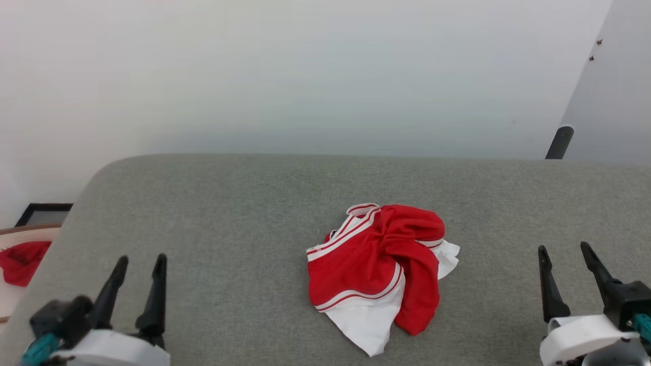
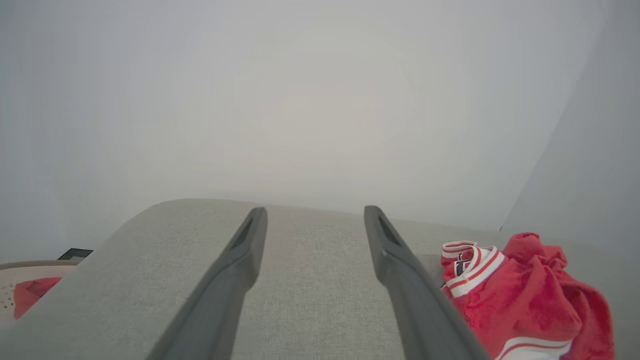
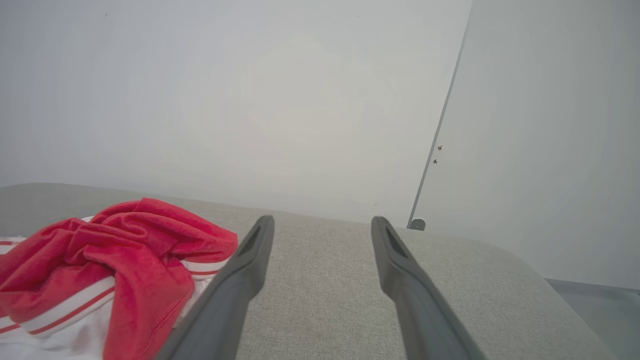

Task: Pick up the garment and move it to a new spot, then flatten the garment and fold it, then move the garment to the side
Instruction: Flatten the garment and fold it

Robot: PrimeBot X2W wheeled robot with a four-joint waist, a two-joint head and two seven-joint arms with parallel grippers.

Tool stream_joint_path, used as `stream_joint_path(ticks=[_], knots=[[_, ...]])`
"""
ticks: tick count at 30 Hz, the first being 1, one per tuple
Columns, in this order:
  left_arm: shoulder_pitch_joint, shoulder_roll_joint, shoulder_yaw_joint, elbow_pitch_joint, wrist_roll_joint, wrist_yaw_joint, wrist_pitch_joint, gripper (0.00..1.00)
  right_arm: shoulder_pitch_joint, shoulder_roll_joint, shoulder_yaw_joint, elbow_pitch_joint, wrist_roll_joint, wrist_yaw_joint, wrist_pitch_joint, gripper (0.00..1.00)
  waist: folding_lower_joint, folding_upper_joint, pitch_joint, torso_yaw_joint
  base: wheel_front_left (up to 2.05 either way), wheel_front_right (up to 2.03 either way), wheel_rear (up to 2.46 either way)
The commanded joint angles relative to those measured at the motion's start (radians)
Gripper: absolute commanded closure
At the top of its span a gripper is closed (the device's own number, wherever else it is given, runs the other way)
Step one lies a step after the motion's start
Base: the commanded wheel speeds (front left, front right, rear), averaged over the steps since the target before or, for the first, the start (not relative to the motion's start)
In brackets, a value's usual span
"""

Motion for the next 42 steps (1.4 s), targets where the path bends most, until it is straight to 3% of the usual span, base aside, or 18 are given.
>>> stream_joint_path(ticks=[1, 17, 29, 35, 42], knots=[[0.017, -0.002, 0.006, 0.003, 0.007, 0.004, -0.009, 0.00, 0.021, 0.002, -0.007, 0.000, 0.008, -0.001, -0.005, 0.00, 0.0000, -0.0001, -0.001, 0.002, 0.00, 0.00, 0.00], [0.058, -0.002, 0.045, -0.031, 0.010, 0.011, -0.033, 0.00, 0.024, 0.013, -0.008, -0.009, 0.005, -0.001, -0.001, 0.00, 0.0000, -0.0001, 0.016, 0.002, 0.00, 0.00, 0.00], [0.030, 0.016, 0.036, -0.086, 0.004, 0.023, 0.005, 0.00, 0.000, 0.012, 0.005, -0.011, 0.017, -0.001, 0.012, 0.00, 0.0000, -0.0001, 0.045, -0.006, 0.00, 0.00, 0.00], [0.008, 0.026, 0.027, -0.107, 0.016, 0.033, 0.028, 0.00, -0.047, -0.019, 0.051, 0.002, 0.044, -0.001, 0.066, 0.00, 0.0000, -0.0001, 0.067, 0.006, 0.00, 0.00, 0.00], [-0.024, 0.011, 0.000, -0.099, 0.048, 0.053, 0.019, 0.00, -0.149, -0.085, 0.103, 0.029, 0.107, -0.001, 0.231, 0.00, 0.0000, -0.0001, 0.119, 0.053, 0.00, 0.00, 0.00]])
